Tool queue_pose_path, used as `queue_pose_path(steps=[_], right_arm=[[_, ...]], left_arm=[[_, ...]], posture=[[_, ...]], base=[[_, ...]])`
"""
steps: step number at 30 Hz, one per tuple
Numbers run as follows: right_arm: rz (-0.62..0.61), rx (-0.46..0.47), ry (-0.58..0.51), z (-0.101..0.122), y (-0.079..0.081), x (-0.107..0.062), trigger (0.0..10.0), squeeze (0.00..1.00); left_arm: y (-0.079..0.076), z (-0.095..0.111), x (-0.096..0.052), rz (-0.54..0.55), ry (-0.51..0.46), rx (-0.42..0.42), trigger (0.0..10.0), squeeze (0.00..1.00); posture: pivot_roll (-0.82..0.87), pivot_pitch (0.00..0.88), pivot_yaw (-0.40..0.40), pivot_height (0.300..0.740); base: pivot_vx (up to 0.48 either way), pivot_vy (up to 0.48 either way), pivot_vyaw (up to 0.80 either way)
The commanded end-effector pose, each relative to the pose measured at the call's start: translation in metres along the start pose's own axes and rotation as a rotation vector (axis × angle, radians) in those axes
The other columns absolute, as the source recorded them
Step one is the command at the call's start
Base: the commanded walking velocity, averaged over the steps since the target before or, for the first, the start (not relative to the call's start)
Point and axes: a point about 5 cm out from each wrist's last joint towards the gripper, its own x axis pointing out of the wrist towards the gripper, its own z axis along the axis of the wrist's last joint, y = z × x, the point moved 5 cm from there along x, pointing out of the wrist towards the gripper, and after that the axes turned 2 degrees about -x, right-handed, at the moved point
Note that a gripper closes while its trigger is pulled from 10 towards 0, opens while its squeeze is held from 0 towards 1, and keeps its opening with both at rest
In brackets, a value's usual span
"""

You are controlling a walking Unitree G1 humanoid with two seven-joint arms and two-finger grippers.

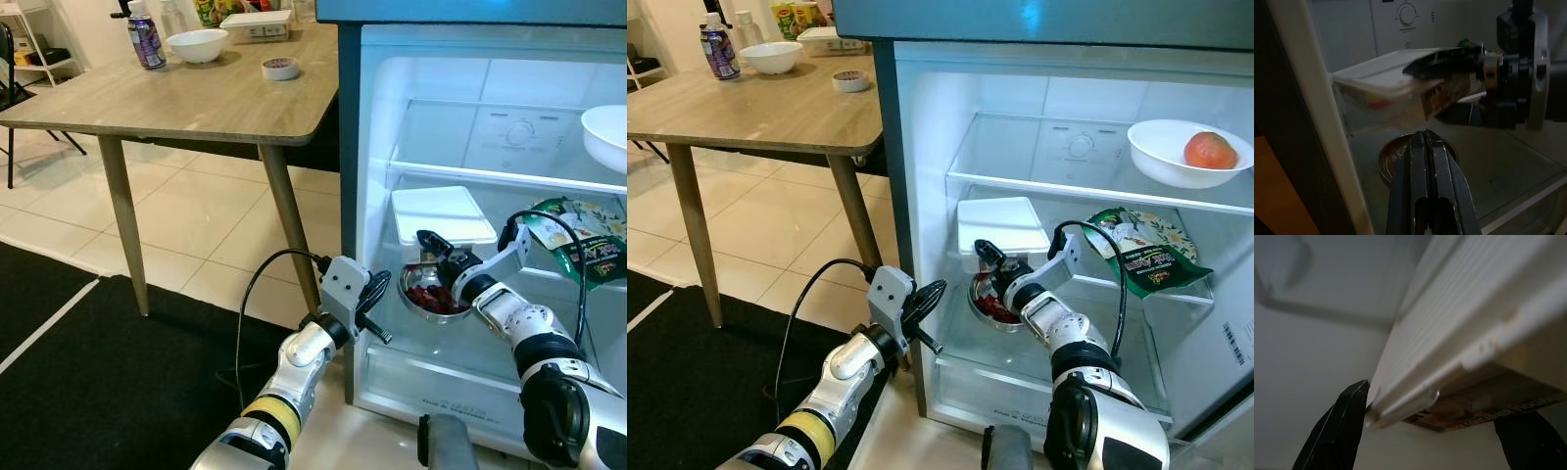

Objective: Restocking fridge

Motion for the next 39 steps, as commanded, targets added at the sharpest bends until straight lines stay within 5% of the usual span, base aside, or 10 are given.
queue_pose_path(steps=[1,19,21,22,39], right_arm=[[-0.017,0.008,0.035,-0.003,-0.005,-0.004,10.0,0.0],[-0.032,-0.019,0.068,-0.004,-0.009,-0.006,10.0,0.0],[-0.016,-0.01,0.065,-0.004,-0.006,-0.005,4.5,0.0],[-0.006,-0.006,0.05,-0.003,-0.002,-0.003,0.0,0.0],[0.014,0.083,-0.012,-0.008,0.03,0.02,0.0,0.0]], left_arm=[[-0.015,0.007,0.009,-0.023,-0.043,-0.029,10.0,0.0],[-0.015,0.008,0.009,-0.021,-0.045,-0.033,10.0,0.0],[-0.015,0.007,0.009,-0.021,-0.044,-0.034,10.0,0.0],[-0.015,0.007,0.009,-0.021,-0.044,-0.034,10.0,0.0],[-0.017,0.007,0.01,-0.026,-0.045,-0.034,10.0,0.0]], posture=[[-0.08,0.0,0.06,0.381],[-0.08,0.0,0.057,0.381],[-0.08,0.0,0.057,0.381],[-0.08,0.0,0.057,0.381],[-0.08,0.0,0.05,0.381]], base=[[0.0,0.0,0.0],[0.0,0.0,0.0],[0.0,0.0,0.0],[0.0,0.0,0.0],[0.0,0.0,0.0]])
